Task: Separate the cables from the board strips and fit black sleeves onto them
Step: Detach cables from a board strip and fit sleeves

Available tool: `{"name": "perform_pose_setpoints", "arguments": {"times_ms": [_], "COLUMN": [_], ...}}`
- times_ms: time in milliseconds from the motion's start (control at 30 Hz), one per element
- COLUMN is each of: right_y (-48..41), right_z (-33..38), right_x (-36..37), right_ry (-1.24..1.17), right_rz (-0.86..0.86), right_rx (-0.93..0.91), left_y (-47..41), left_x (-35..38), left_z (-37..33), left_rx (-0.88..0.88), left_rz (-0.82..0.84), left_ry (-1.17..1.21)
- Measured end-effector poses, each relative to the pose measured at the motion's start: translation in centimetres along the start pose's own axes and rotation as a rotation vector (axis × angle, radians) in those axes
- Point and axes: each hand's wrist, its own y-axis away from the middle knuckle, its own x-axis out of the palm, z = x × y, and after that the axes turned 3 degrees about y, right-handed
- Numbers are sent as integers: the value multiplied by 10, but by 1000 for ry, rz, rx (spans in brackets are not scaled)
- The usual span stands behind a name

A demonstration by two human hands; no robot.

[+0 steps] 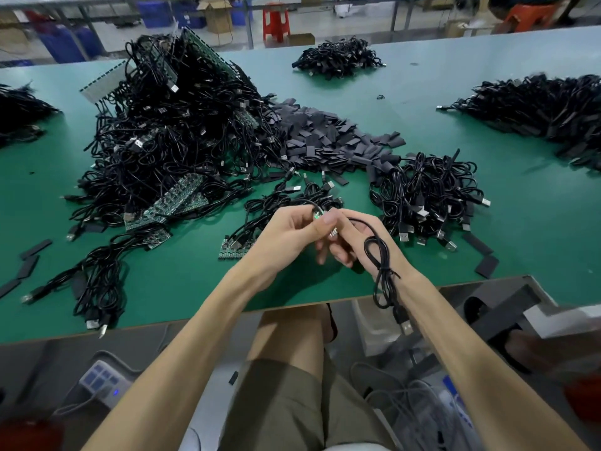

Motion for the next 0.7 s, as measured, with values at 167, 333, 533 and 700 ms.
{"name": "perform_pose_setpoints", "arguments": {"times_ms": [167,333,533,700], "right_y": [-3,-1,-2,-3], "right_z": [-4,-4,-3,-3], "right_x": [-2,0,2,2], "right_ry": [-89,-69,-82,-79], "right_rz": [-231,-280,-262,-254], "right_rx": [73,64,70,61], "left_y": [-6,-3,4,11], "left_x": [3,-9,-35,-47], "left_z": [-9,-17,-22,-25], "left_rx": [-30,-131,-428,-430], "left_rz": [-38,-54,13,-248], "left_ry": [-103,-219,-624,-965]}}
